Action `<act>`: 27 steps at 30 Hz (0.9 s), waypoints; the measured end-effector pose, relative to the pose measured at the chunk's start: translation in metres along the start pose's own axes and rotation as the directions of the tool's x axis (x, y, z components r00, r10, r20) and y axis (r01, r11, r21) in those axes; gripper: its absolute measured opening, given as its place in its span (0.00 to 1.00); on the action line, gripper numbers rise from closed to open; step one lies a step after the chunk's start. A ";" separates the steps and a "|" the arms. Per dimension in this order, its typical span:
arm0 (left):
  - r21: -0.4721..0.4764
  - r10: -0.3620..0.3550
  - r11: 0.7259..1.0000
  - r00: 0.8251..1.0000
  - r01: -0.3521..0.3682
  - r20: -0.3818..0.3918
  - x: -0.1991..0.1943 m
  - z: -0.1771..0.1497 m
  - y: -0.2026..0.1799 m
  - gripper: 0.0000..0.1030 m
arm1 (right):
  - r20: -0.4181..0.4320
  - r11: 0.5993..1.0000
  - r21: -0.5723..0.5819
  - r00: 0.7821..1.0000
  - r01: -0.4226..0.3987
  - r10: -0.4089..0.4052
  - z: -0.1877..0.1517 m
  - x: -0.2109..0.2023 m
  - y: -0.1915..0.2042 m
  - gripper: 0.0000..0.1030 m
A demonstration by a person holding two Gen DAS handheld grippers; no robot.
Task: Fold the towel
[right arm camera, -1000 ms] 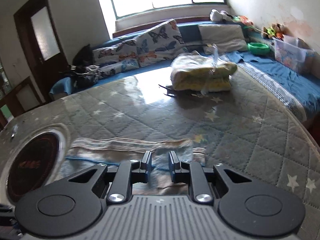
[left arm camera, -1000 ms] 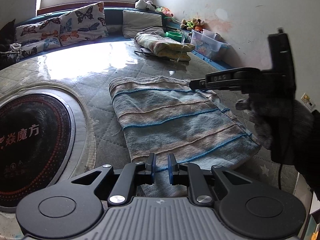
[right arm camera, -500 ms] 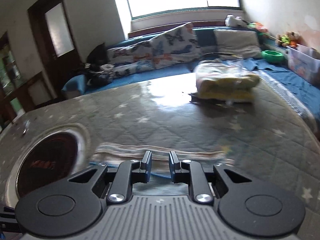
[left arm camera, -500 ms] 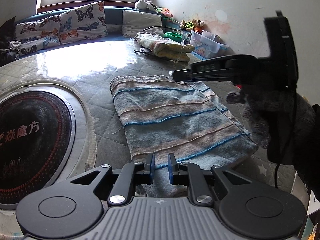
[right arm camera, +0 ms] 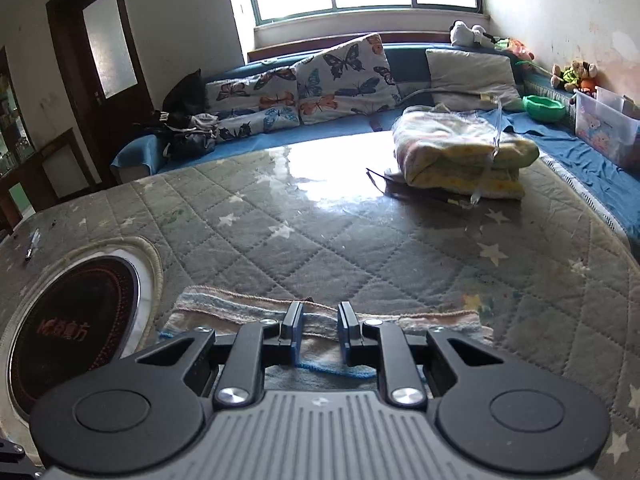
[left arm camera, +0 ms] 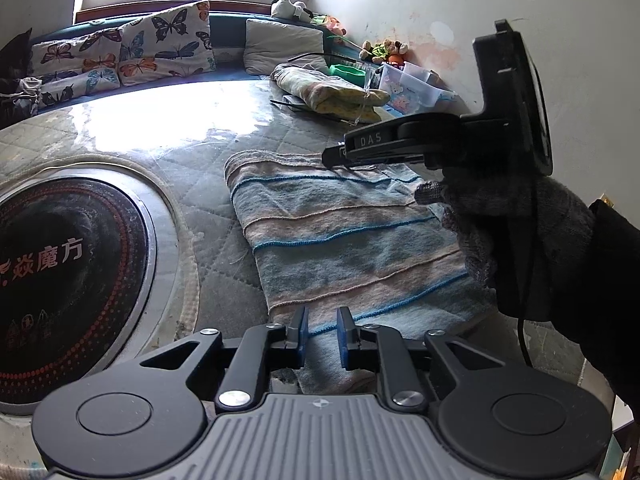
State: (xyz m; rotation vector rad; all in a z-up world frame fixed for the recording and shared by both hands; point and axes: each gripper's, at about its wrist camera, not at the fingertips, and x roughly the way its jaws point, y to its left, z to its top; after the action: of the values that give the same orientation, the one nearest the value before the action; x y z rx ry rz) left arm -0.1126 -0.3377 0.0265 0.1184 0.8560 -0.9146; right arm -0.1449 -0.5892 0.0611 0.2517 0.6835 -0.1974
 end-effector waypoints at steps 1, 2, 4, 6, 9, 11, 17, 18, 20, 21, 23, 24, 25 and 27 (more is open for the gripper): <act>0.002 0.002 1.000 1.000 -0.002 0.000 0.000 0.000 0.000 0.24 | 0.004 1.000 -0.004 1.000 -0.009 0.009 0.001 -0.002 0.003 0.17; 0.004 0.005 1.000 1.000 -0.005 0.000 0.000 0.000 -0.001 0.27 | 0.008 1.000 -0.008 1.000 -0.017 0.018 0.001 -0.004 0.006 0.17; 0.008 0.012 1.000 1.000 -0.012 0.002 -0.001 0.000 -0.002 0.36 | 0.007 0.999 -0.025 0.999 -0.034 0.034 0.002 -0.005 0.014 0.18; 0.012 0.018 1.000 1.000 -0.018 0.004 -0.003 0.000 -0.002 0.45 | 0.004 0.998 -0.042 0.999 -0.051 0.051 0.003 -0.005 0.022 0.18; 0.015 0.022 1.000 1.000 -0.022 0.002 -0.003 -0.002 -0.001 0.49 | -0.006 0.995 -0.066 0.998 -0.069 0.069 0.003 -0.001 0.033 0.18; 0.015 0.023 1.000 1.000 -0.023 0.000 -0.003 -0.003 0.001 0.53 | -0.014 0.994 -0.076 0.997 -0.077 0.076 0.003 0.003 0.039 0.18; 0.013 0.029 0.999 1.000 -0.029 0.001 -0.003 -0.004 0.004 0.67 | -0.028 0.992 -0.096 0.996 -0.085 0.083 0.001 0.015 0.051 0.19; 0.014 0.029 0.999 1.000 -0.029 0.003 -0.003 -0.004 0.004 0.69 | -0.029 0.992 -0.097 0.996 -0.085 0.083 0.001 0.017 0.052 0.19; 0.016 0.026 1.000 1.000 -0.026 0.006 -0.004 -0.004 0.004 0.74 | -0.030 0.992 -0.098 0.997 -0.080 0.077 0.000 0.021 0.054 0.22; 0.017 0.026 1.000 1.000 -0.026 0.007 -0.004 -0.004 0.004 0.77 | -0.031 0.992 -0.099 0.997 -0.077 0.074 -0.001 0.023 0.054 0.23; 0.019 0.028 0.999 1.000 -0.028 0.009 -0.005 -0.004 0.004 0.80 | -0.033 0.992 -0.101 0.997 -0.072 0.069 -0.001 0.026 0.055 0.23; 0.020 0.030 0.999 1.000 -0.030 0.010 -0.005 -0.004 0.004 0.82 | -0.032 0.992 -0.103 0.997 -0.070 0.067 -0.001 0.027 0.056 0.23; 0.020 0.032 0.999 0.999 -0.032 0.009 -0.005 -0.005 0.003 0.83 | -0.031 0.992 -0.102 0.997 -0.070 0.067 -0.001 0.027 0.056 0.23; 0.020 0.035 0.999 0.999 -0.035 0.010 -0.006 -0.005 0.004 0.88 | -0.026 0.992 -0.099 0.997 -0.073 0.071 0.000 0.024 0.056 0.23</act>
State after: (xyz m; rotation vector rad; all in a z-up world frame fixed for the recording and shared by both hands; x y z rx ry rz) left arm -0.1146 -0.3293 0.0266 0.1465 0.8334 -0.8904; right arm -0.1121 -0.5386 0.0547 0.1822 0.7033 -0.0911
